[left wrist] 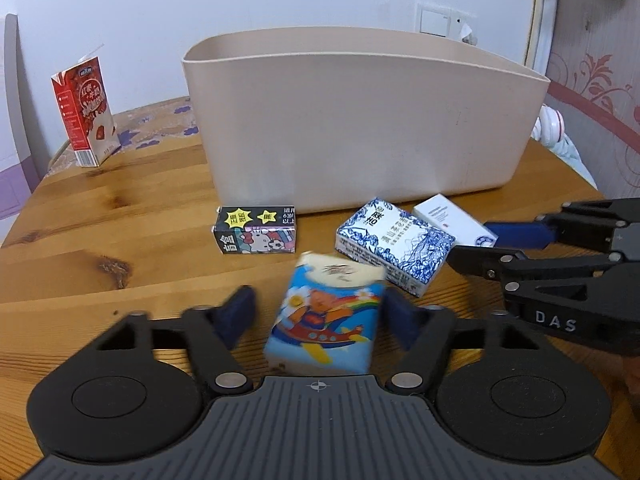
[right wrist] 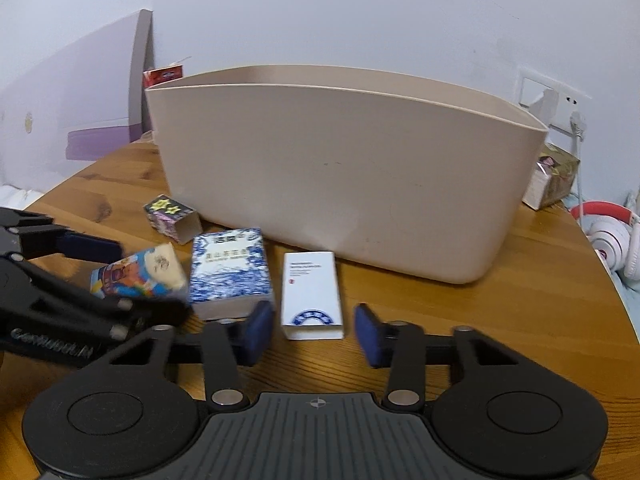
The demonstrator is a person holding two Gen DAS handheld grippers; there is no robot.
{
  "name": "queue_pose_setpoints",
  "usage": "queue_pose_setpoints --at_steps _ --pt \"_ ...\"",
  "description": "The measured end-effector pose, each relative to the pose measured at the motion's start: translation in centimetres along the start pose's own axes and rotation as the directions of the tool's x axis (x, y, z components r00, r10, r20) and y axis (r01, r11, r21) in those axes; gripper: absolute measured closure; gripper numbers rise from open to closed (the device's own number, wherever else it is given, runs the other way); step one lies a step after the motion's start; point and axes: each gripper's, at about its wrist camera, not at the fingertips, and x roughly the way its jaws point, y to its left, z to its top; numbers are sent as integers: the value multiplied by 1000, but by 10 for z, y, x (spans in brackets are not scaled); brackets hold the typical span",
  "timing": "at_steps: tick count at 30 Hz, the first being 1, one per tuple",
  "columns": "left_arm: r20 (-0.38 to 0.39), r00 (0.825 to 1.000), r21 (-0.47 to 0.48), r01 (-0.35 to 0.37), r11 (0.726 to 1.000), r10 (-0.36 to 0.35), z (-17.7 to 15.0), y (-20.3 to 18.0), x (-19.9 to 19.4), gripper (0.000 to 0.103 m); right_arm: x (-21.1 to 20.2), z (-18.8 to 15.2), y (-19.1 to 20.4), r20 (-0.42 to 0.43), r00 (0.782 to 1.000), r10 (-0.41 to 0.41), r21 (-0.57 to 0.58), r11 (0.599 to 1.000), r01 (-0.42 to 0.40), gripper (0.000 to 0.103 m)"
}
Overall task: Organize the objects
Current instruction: 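Grasp the cartoon tissue pack with the left gripper while the right grasps the white box, then lift both items over the beige bin and open both grippers to drop them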
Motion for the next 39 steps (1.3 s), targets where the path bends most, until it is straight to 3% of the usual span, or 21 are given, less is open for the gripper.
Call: queue_pose_setpoints --at_steps 2,4,11,25,39 --pt "4 1000 2 3 1000 -3 0 1 -1 51 0 1 4 -1 1000 -1 -16 1000 1 72" --pt "5 1000 2 1 1000 -1 0 1 -2 56 0 1 6 -1 1000 -8 -29 1000 8 74" --pt "1 1000 -17 12 1000 -12 -4 0 -6 57 -6 0 4 -10 1000 -7 6 1000 7 75" --pt "68 998 -22 1 1000 0 8 -2 -37 57 -57 1 -9 104 994 -33 28 999 30 75" --pt "194 981 -20 3 1000 1 48 -1 -77 57 -101 25 -31 228 971 -73 91 994 53 75"
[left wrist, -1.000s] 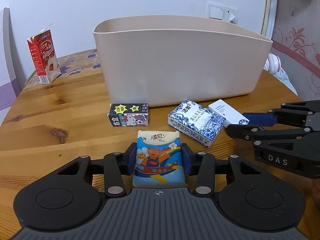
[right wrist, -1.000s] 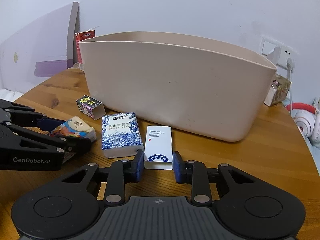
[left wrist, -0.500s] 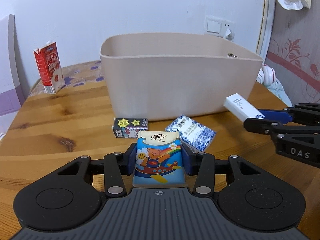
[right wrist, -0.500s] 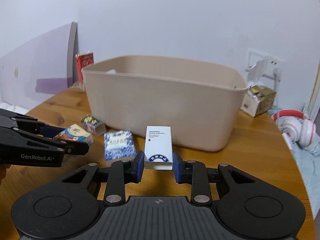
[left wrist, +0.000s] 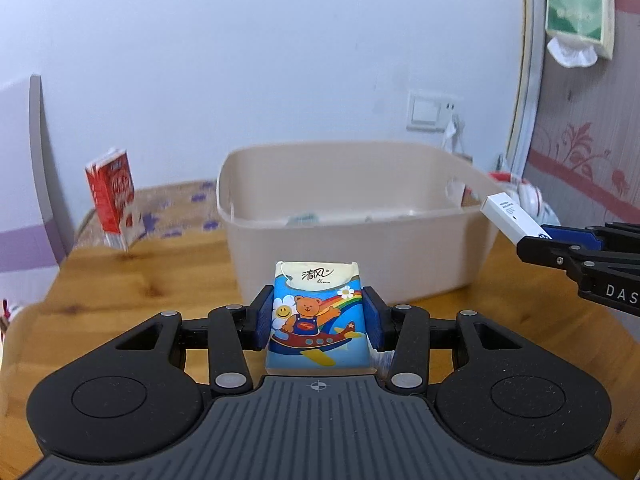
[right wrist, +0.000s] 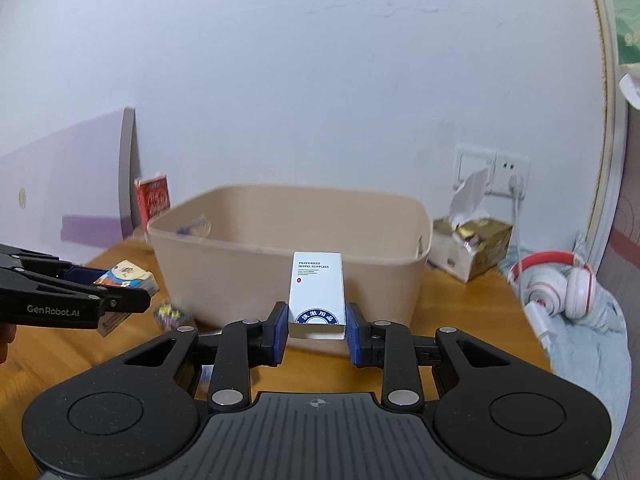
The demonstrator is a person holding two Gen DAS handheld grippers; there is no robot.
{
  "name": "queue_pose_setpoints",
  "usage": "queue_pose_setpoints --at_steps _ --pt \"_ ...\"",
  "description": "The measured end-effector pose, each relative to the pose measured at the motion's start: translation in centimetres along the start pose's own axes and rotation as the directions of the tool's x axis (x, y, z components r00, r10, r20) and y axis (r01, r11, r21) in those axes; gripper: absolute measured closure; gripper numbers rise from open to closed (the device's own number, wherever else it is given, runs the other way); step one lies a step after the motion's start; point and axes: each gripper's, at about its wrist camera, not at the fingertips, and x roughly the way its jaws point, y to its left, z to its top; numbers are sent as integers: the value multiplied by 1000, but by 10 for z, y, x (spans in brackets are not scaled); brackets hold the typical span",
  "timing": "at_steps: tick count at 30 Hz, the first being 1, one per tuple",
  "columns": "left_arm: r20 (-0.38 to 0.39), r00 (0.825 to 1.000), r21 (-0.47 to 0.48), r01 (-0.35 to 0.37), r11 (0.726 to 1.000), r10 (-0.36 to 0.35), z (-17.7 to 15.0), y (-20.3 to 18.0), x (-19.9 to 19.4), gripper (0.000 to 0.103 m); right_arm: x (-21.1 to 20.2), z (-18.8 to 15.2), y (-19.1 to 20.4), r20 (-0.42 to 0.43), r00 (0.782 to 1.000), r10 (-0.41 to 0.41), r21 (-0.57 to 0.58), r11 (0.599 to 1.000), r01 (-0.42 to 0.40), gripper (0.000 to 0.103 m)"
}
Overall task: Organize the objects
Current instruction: 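Lift both items over the beige bin and open both grippers to drop them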
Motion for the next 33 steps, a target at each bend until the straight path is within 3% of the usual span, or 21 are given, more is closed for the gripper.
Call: queue_pose_setpoints --at_steps 17,27,33 --pt "81 997 40 12 999 -15 59 -5 13 57 5 52 -21 117 992 -51 17 999 49 75" --pt "77 997 70 6 998 -11 85 -16 50 57 29 70 -29 97 992 -81 40 996 77 75" --pt "25 1000 104 -7 995 5 90 -25 83 57 53 74 -31 54 994 -96 38 995 94 75"
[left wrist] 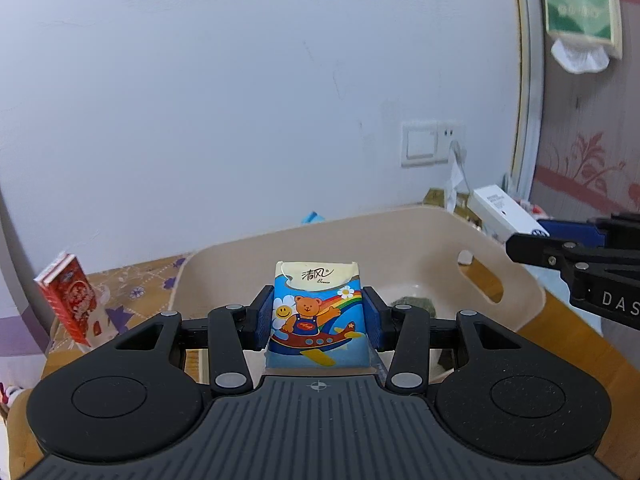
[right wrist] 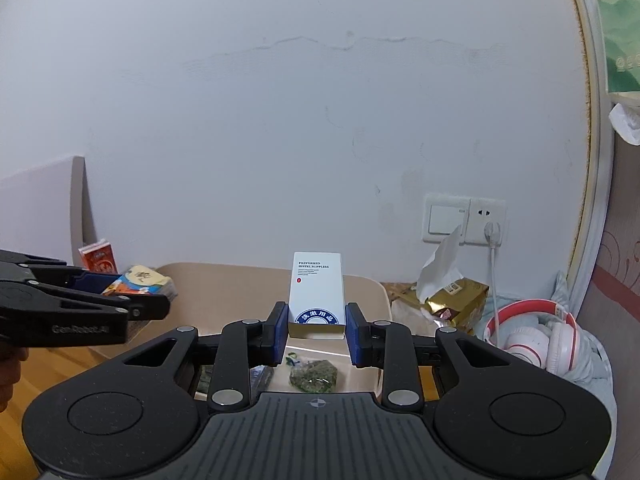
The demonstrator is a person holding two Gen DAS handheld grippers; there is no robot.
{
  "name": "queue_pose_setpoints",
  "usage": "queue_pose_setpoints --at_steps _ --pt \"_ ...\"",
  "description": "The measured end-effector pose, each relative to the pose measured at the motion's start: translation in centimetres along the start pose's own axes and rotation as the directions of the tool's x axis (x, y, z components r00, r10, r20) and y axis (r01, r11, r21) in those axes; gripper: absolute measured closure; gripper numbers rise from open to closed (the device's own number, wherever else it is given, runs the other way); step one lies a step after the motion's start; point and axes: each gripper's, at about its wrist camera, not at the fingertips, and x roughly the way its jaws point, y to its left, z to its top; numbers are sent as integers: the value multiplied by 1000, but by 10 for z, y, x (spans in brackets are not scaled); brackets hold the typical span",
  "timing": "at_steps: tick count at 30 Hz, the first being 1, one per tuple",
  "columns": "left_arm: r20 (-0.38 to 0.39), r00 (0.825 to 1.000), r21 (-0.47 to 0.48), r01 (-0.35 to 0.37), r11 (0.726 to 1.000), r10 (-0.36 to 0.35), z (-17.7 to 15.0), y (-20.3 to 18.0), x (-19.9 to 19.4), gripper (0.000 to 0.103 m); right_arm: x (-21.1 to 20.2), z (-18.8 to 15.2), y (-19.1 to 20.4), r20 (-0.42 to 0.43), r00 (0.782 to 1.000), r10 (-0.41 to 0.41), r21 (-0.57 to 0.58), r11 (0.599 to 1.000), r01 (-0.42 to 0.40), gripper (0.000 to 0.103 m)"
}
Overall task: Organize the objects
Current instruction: 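Lift both items over the beige bin and open both grippers to drop them, then pull both grippers back toward the black box and blue-white tissue pack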
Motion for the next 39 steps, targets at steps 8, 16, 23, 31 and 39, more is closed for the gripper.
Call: queue_pose_setpoints --at_steps 8,16,23,31,39 --pt "-125 991 -20 -47 999 44 -10 -1 43 57 32 -3 6 -88 996 -18 -37 999 15 75" --pt "-214 976 -73 -67 995 49 -19 -1 68 56 51 -14 10 -181 983 15 -26 999 -20 75" --pt "-215 976 -109 -53 993 28 -21 4 63 28 54 -21 18 -218 976 6 -55 998 -18 73" --pt "-149 988 -96 -57 994 43 -16 7 42 18 47 -20 16 -204 979 9 -11 1000 -12 44" --pt "-100 994 -113 -63 992 52 -17 18 12 14 24 -18 13 -167 985 46 39 998 -40 22"
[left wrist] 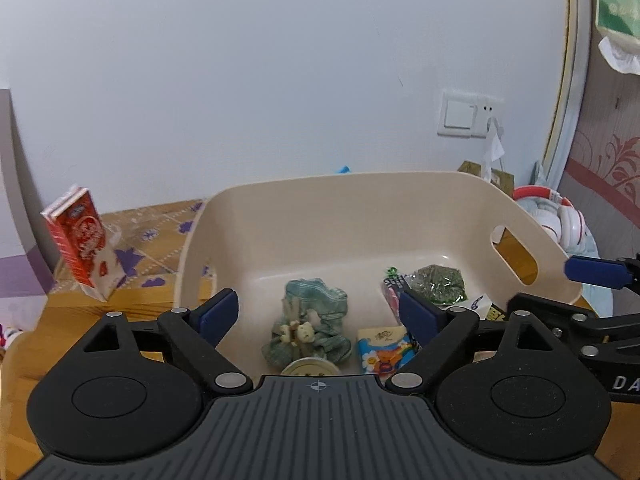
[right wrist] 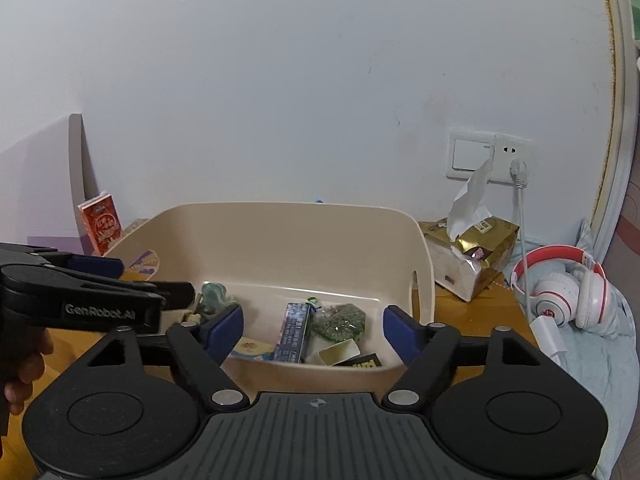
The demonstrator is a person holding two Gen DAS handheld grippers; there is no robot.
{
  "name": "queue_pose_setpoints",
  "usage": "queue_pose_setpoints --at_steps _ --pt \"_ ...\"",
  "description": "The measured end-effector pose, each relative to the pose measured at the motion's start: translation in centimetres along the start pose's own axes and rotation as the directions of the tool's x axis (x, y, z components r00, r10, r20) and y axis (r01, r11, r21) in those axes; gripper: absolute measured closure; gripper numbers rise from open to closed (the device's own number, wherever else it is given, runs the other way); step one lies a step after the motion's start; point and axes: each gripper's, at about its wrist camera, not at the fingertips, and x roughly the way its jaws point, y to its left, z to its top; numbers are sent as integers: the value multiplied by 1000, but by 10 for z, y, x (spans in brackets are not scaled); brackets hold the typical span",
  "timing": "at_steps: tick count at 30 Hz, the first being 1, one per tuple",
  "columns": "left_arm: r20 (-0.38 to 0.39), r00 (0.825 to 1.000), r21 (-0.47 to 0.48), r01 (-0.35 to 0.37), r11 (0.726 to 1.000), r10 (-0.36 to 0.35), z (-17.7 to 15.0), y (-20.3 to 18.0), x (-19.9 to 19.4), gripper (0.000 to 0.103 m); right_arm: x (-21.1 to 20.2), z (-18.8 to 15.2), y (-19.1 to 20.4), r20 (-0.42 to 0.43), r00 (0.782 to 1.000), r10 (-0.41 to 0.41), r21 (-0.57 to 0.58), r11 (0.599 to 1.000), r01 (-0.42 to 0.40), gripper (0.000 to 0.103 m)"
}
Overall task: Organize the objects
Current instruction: 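Pull both grippers back toward the black box and blue-white tissue pack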
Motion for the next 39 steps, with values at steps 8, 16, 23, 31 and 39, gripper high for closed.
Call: queue_pose_setpoints --at_steps 8,16,23,31,39 --pt "38 999 -14 -12 1000 12 -15 16 -36 12 -25 -13 5 20 1000 10 -13 1000 -10 3" --pt "22 999 -2 -25 1000 25 -40 30 -57 11 -35 -41 24 -17 999 27 -75 997 -28 0" --pt "-36 998 30 -45 999 46 -71 38 -54 11 -34 -64 35 -57 998 35 -76 996 -39 0" --pt "-134 990 47 -27 999 33 -100 43 -35 11 -13 -87 49 -142 990 29 -118 992 -46 0" --pt "-192 981 28 -21 999 26 -114 48 -11 11 5 -101 57 -203 978 51 -126 989 -77 0"
